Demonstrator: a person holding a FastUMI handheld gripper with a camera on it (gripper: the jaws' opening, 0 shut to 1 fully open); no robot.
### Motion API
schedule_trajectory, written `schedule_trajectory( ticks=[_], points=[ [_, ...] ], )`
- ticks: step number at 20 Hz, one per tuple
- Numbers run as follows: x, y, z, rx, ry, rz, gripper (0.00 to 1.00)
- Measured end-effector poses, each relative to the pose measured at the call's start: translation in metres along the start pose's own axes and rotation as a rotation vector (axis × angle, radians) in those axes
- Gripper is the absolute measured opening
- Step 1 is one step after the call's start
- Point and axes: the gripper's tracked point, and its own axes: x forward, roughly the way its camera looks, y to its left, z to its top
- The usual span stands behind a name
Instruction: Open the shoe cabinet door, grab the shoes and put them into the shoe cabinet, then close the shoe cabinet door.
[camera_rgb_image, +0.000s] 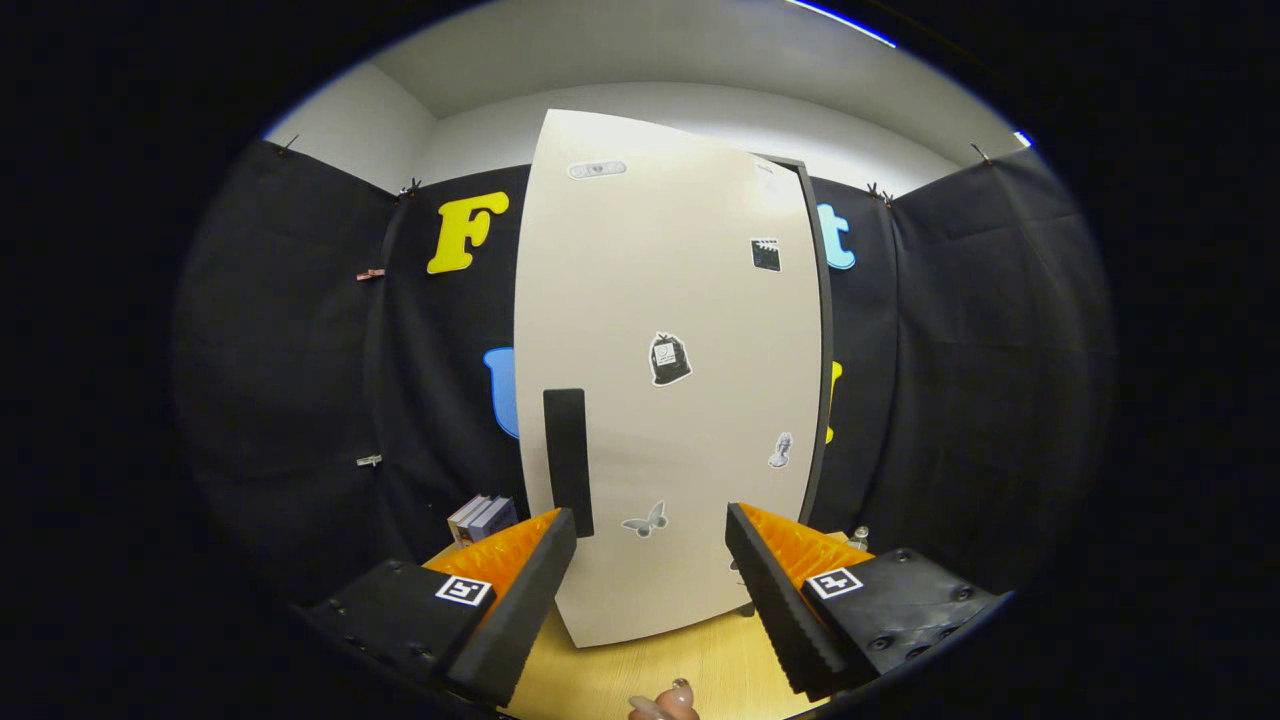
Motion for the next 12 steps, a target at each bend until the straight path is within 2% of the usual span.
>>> schedule_trajectory(
  ticks=[12],
  points=[
    [-0.007, 0.023, -0.002, -0.01, -0.013, 0.023, 0.97]
  ],
)
